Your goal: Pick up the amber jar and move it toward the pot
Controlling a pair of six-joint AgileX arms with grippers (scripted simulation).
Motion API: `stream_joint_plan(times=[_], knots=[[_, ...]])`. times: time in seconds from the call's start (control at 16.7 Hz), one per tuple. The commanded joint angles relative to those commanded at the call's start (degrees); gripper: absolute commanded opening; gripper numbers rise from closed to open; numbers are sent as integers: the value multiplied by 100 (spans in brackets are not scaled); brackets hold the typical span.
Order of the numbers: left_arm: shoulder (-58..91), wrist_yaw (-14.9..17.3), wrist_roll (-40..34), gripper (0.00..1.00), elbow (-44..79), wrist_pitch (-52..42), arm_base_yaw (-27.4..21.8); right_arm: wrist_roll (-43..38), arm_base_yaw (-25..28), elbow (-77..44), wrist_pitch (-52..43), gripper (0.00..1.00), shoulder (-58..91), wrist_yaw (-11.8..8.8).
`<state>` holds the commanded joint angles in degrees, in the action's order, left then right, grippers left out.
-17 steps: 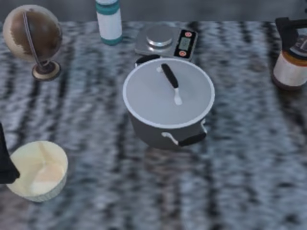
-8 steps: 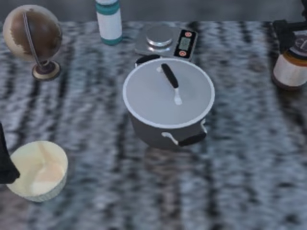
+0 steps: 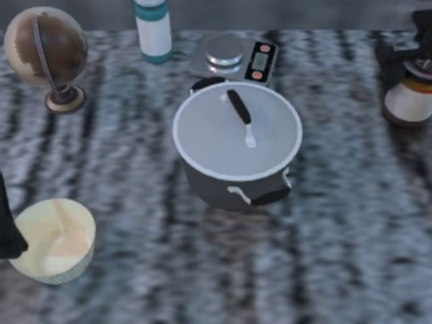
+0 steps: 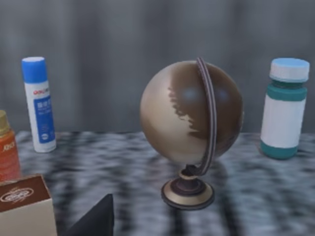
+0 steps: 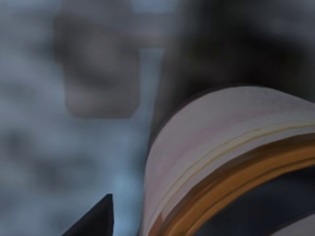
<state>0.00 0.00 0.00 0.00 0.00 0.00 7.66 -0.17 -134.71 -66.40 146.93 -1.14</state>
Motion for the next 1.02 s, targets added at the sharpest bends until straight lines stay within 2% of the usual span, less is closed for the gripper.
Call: stream_joint_plan(times=[0.06,0.84,1.02], knots=[[0,0,0,100,0,0,0,0,0,0,0,100,0,0],[0,0,0,100,0,0,0,0,0,0,0,2,0,0],[0,0,0,100,0,0,0,0,0,0,0,0,0,0]])
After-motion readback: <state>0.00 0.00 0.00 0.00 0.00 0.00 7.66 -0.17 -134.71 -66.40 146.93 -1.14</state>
